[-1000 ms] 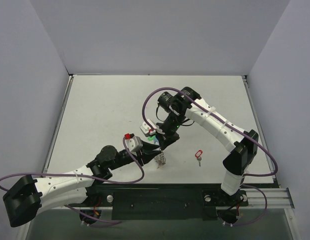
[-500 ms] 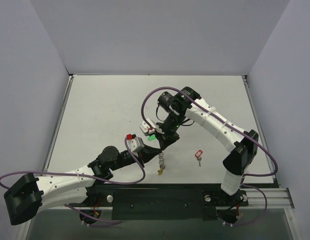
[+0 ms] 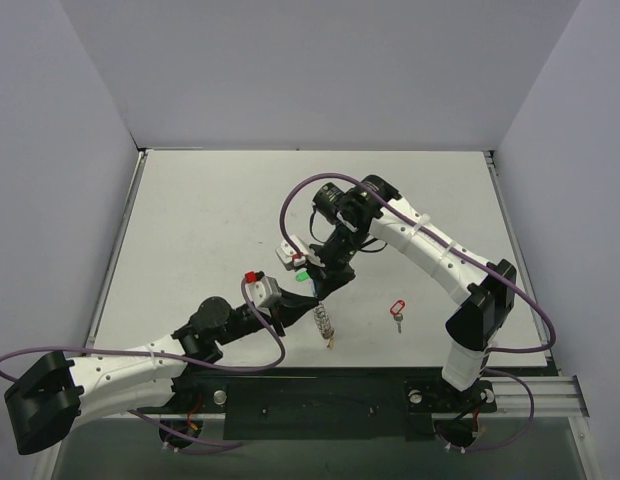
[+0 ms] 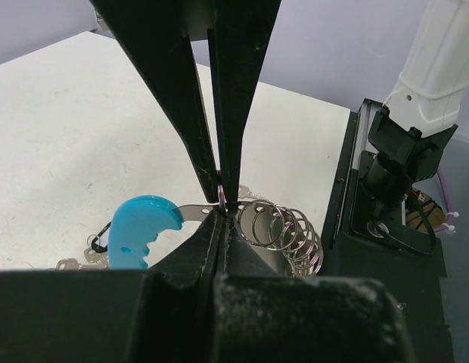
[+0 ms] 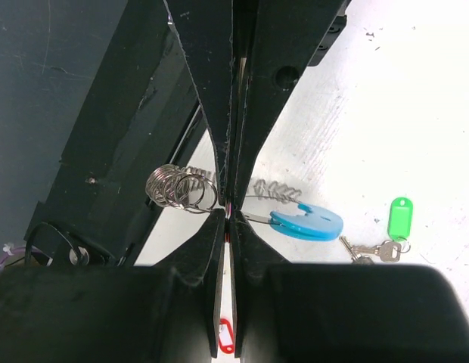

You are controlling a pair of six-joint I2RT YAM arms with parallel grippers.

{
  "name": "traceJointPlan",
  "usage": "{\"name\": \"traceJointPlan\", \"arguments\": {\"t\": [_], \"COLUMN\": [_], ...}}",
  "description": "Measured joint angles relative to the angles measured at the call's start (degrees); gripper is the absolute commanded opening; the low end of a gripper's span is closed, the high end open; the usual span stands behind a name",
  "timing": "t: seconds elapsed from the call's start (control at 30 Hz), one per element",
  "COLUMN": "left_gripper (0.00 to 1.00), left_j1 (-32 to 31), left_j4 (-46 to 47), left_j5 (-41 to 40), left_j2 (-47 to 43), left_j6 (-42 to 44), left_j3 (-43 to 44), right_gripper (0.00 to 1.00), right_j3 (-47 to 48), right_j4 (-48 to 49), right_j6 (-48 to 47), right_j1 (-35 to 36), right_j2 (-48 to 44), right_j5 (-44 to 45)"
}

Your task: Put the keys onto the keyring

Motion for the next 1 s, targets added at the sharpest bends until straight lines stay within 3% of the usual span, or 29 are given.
{"name": "traceJointPlan", "arguments": {"t": [1.0], "left_gripper": [0.0], "left_j1": [2.12], "left_j4": [-0.66], "left_j5": [1.64], "left_j2": [-3.98], "left_j6": [-0.7], "left_j3": [-1.31], "right_gripper": [0.0], "right_j3": [-2.86], "right_j4": [2.56], "right_j6": [1.51], "right_j1": [0.0], "right_j2": [-0.33], "right_j5": [-0.15]}}
